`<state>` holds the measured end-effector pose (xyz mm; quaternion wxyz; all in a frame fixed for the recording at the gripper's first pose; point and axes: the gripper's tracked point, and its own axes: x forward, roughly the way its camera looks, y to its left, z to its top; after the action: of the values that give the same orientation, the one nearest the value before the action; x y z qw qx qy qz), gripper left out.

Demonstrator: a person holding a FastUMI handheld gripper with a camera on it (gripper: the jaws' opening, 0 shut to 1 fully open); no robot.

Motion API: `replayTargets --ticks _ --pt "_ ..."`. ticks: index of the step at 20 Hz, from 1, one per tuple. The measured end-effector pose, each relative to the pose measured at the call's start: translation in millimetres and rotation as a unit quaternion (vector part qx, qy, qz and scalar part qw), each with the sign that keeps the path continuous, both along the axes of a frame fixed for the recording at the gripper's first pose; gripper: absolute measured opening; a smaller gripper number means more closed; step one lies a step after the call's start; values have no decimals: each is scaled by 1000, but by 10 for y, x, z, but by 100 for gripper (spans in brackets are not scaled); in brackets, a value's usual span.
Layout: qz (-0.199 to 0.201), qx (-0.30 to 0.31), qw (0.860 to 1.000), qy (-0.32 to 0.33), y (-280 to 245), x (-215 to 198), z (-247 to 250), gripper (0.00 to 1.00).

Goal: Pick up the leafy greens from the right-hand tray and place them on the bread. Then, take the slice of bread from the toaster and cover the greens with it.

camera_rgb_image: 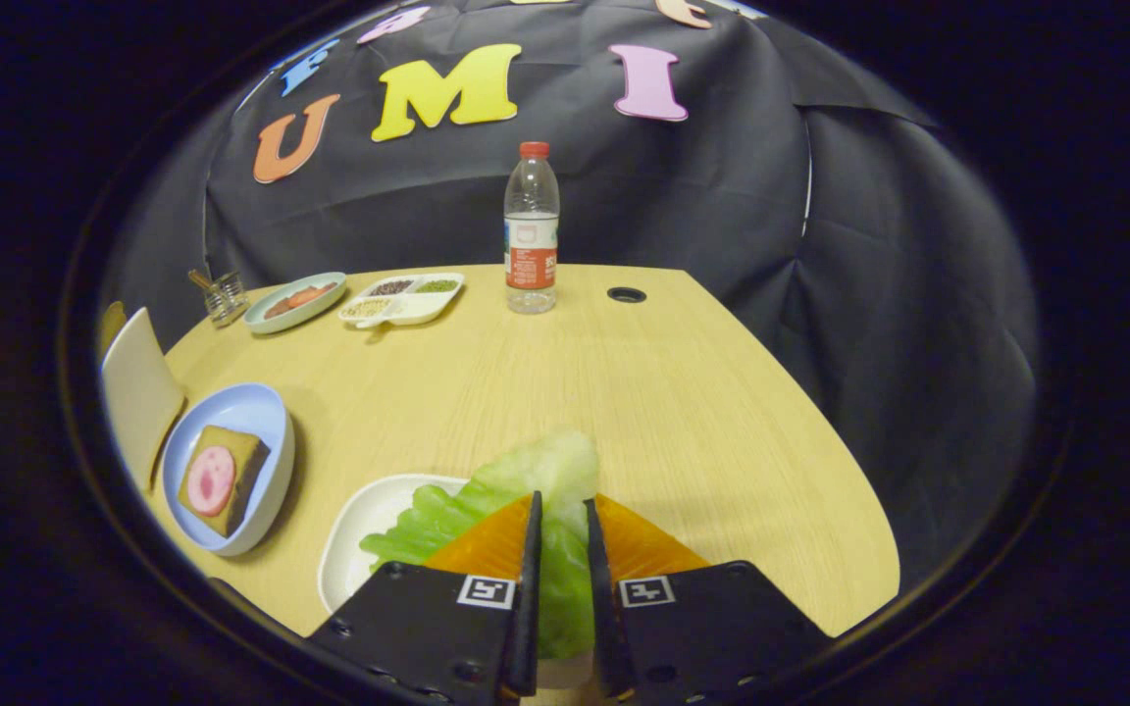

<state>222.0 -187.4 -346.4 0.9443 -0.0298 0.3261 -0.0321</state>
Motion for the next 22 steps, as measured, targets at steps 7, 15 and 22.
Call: replayTargets --ticks 7,15,22 --pt "-11 -10 999 -34 189 -118 342 1" --pt "2 -8 996 -91 471 -292 1044 0" --pt "32 6 993 -114 1069 -453 1444 0"
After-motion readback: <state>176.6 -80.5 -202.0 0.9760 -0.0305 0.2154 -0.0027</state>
